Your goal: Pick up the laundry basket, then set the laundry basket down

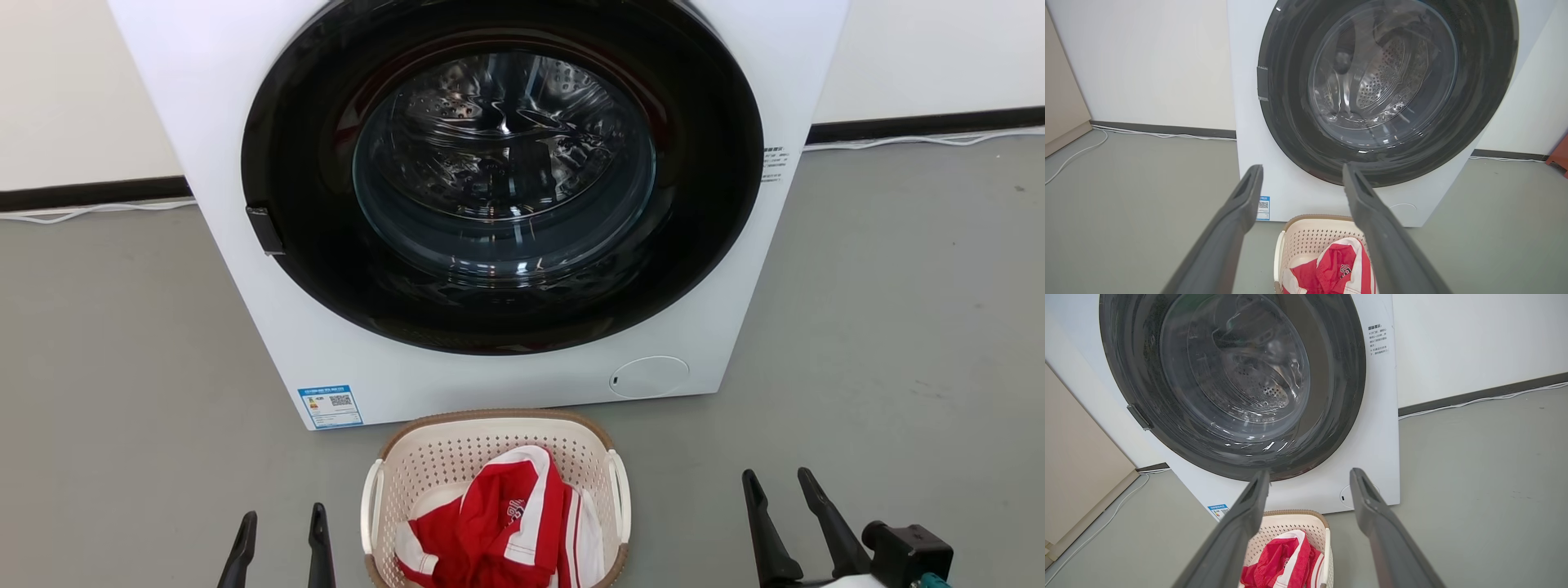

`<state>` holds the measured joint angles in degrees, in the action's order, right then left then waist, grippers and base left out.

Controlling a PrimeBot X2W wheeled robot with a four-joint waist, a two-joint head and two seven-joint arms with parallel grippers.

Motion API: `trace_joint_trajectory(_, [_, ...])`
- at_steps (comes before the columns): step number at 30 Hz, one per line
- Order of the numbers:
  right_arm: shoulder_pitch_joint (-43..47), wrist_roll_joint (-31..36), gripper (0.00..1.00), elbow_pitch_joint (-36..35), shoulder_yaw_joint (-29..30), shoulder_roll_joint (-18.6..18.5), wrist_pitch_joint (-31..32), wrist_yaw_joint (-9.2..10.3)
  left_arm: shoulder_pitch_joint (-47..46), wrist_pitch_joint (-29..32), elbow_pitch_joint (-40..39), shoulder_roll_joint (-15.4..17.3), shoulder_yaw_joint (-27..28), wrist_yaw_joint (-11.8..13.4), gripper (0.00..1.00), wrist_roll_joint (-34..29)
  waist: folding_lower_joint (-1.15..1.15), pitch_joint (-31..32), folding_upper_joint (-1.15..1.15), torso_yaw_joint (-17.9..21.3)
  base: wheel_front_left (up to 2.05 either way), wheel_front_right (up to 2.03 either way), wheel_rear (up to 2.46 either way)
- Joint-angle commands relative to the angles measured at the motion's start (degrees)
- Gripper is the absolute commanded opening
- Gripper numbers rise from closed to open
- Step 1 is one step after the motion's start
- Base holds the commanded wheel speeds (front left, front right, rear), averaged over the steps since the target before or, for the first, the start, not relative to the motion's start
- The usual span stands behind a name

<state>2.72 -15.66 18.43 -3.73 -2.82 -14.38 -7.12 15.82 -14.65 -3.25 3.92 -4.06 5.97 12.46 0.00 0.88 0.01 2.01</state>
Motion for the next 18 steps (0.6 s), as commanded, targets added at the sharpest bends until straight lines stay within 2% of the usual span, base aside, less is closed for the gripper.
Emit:
trace_joint_trajectory(1, [-0.4,0.1,1.0,-1.8,-1.2,-0.1,-0.6,-0.36,-1.2,-0.3,-2.0,-0.3,1.8,-0.5,1.0,-0.8,0.0,0.1,-0.01,0.0,0.0,0.0,0.0])
trace_joint_trajectory(12, [-0.4,-0.2,1.0,-2.4,-0.6,-0.1,-0.6,-0.36,-1.0,-0.3,-3.1,-0.6,2.4,-1.7,1.0,-1.8,0.0,-0.3,-0.01,0.2,0.0,0.0,0.0])
trace_joint_trajectory(13, [0.8,-0.1,0.0,-0.9,0.4,0.0,0.0,0.01,0.2,0.0,-1.3,-0.3,0.5,-1.1,0.0,-1.5,0.0,-0.3,-0.01,0.2,0.0,0.0,0.0])
trace_joint_trajectory(18, [1.3,-0.7,0.0,1.7,0.0,0.1,0.2,0.05,0.2,0.2,2.0,-0.5,0.1,-1.0,0.0,-0.8,0.0,-0.4,-0.01,0.2,0.0,0.0,0.0])
